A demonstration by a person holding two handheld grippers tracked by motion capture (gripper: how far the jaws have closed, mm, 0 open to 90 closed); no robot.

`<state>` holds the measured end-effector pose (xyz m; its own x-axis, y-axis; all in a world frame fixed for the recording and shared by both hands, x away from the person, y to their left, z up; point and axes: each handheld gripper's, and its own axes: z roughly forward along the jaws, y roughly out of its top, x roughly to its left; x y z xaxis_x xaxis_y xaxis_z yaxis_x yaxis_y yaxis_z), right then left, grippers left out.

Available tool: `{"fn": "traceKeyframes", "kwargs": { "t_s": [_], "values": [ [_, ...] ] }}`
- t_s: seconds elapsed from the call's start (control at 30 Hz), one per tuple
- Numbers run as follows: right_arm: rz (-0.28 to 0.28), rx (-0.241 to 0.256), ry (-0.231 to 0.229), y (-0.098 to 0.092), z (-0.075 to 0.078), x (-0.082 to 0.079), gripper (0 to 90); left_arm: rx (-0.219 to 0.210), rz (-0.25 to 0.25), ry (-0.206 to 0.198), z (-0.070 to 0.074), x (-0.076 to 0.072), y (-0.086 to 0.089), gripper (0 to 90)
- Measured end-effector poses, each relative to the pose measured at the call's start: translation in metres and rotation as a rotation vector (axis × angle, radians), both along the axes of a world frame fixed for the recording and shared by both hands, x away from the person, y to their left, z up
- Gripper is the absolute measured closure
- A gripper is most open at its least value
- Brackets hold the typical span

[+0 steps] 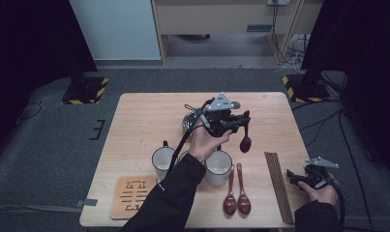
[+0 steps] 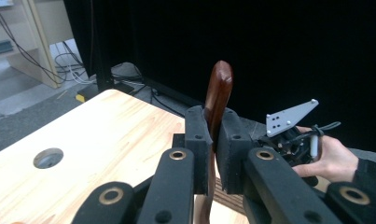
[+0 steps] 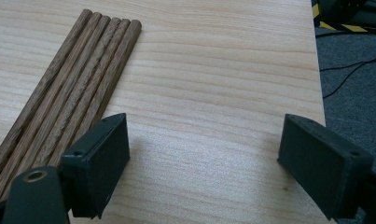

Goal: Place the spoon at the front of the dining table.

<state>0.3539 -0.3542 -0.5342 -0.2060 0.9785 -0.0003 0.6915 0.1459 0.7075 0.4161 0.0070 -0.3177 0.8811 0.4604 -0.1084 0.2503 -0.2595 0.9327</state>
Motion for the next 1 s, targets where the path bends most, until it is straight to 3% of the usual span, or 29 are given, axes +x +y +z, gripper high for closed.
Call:
{"fn": "traceKeyframes", "kwargs": {
  "t_s": [0.47,1.0],
  "values": [
    [-0.002,0.000,0.007,0.001,0.000,0.001,12.5,-0.009,0.056,-0.010,0.009,0.013,0.023,83.7],
    [-0.019,0.003,0.013,0.007,-0.003,0.004,2.8,-0.015,0.122,-0.007,0.009,0.029,0.045,83.7]
  ]
}}
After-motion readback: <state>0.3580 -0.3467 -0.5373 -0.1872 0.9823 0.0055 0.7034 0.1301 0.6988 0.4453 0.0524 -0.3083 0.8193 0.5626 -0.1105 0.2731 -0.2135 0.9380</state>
